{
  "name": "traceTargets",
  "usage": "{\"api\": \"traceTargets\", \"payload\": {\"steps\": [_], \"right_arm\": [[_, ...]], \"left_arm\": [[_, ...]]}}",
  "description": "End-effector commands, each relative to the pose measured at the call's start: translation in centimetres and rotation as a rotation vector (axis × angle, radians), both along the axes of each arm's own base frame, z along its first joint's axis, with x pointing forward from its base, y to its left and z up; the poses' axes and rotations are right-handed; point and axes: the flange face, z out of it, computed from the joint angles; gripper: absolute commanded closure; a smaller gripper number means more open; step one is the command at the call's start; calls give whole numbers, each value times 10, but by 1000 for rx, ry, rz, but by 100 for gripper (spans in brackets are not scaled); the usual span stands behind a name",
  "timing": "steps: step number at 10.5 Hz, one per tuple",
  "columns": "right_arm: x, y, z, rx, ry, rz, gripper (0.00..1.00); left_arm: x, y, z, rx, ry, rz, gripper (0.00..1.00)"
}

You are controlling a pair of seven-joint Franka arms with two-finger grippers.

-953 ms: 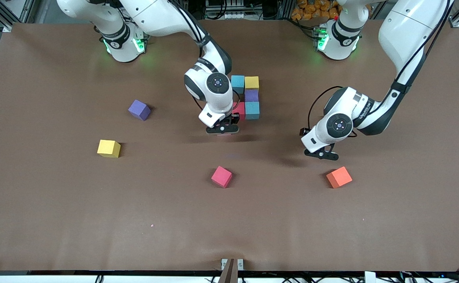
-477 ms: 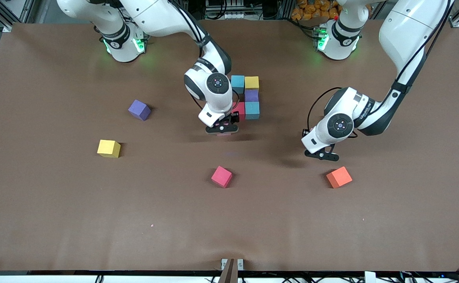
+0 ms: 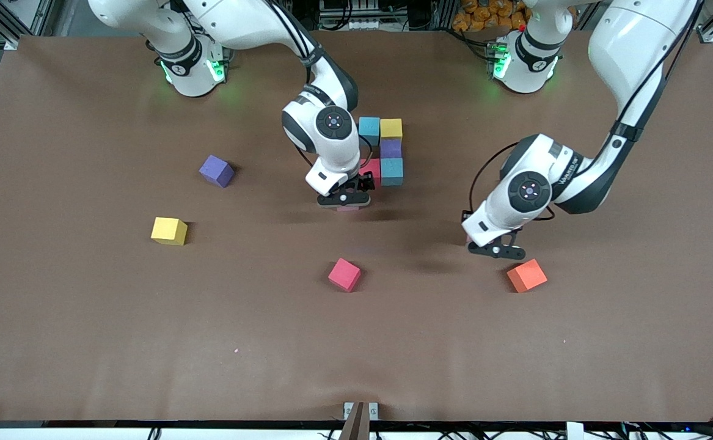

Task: Form number 2 with 11 blocks

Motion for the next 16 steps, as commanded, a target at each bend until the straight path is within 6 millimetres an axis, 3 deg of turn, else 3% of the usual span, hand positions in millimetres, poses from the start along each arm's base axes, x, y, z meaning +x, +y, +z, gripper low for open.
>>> {"api": "traceTargets", "payload": {"steps": [1,3,5,8,11,12,16], "right_arm": [[32,-23,36,-3,16,-62,0],[60,-36,57,-8,24,-102,0],[90,-63,62,3,12,-156,0],[139,-115,50,5,7,-250,0],[146,-126,50,2,12,-251,0],[154,-138,50,1,13,-266,0],[165,-164,49,-11,31,-292,0]], "left_arm": [[7,-40,22,-51,-21,35,42],[13,-73,32,-92,-35,50,44],[18,-108,29,-95,3,50,46],[18,-156,20,-112,17,130,48],[7,-206,-5,-87,19,236,50],[4,-219,-14,-79,21,284,50],[-13,-264,-26,-85,47,434,51]]}}
